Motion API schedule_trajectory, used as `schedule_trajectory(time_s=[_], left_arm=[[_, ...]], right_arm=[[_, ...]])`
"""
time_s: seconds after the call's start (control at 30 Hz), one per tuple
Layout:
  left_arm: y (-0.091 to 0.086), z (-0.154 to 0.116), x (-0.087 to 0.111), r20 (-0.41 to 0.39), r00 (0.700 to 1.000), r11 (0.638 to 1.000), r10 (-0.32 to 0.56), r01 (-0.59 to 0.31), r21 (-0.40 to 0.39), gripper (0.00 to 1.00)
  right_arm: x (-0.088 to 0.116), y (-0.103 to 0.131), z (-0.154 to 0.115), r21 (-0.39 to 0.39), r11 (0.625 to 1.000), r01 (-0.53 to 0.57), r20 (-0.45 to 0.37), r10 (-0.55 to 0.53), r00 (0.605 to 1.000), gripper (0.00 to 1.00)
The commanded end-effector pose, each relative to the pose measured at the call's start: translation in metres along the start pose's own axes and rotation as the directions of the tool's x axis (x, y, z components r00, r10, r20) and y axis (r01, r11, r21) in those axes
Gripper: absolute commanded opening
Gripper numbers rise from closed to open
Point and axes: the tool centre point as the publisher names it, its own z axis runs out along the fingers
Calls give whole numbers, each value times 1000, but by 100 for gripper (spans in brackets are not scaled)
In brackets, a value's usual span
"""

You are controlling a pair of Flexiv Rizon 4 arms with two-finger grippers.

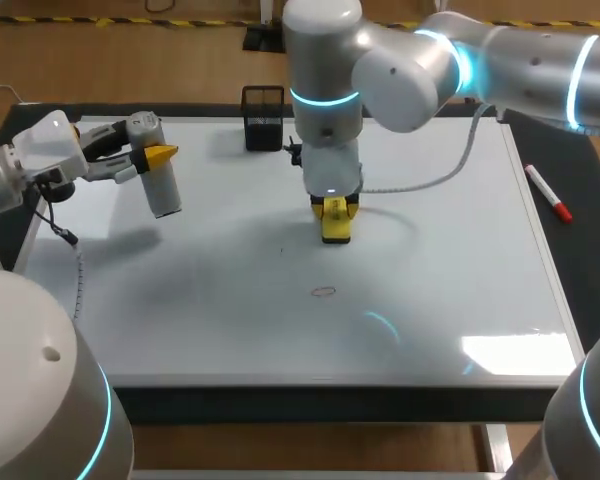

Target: Pick up the inspection probe, press it on each red-marked spot on the whiteboard one by one, put down the probe, pick up the eraser, and wipe off all the red marks.

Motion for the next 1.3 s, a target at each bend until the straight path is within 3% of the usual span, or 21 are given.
schedule_trajectory(time_s=[0.03, 0.4, 0.7, 1.3], left_arm=[[-1, 0, 0, 1, 1000, 1000, 0, 0, 0, 0], [-1, 0, 0, 1, 1000, 1000, 0, 0, 0, 0], [-1, 0, 0, 1, 1000, 1000, 0, 0, 0, 0], [-1, 0, 0, 1, 1000, 1000, 0, 0, 0, 0]], right_arm=[[18, -2, 5, 3, 1000, -17, 0, 17, 1000, 0], [52, -12, 1, 16, 996, -93, 2, 93, 996, 0], [71, -19, -24, 46, 992, -120, 31, 119, 992, 0], [154, -56, -34, 51, 955, -292, 32, 291, 956, 0]])
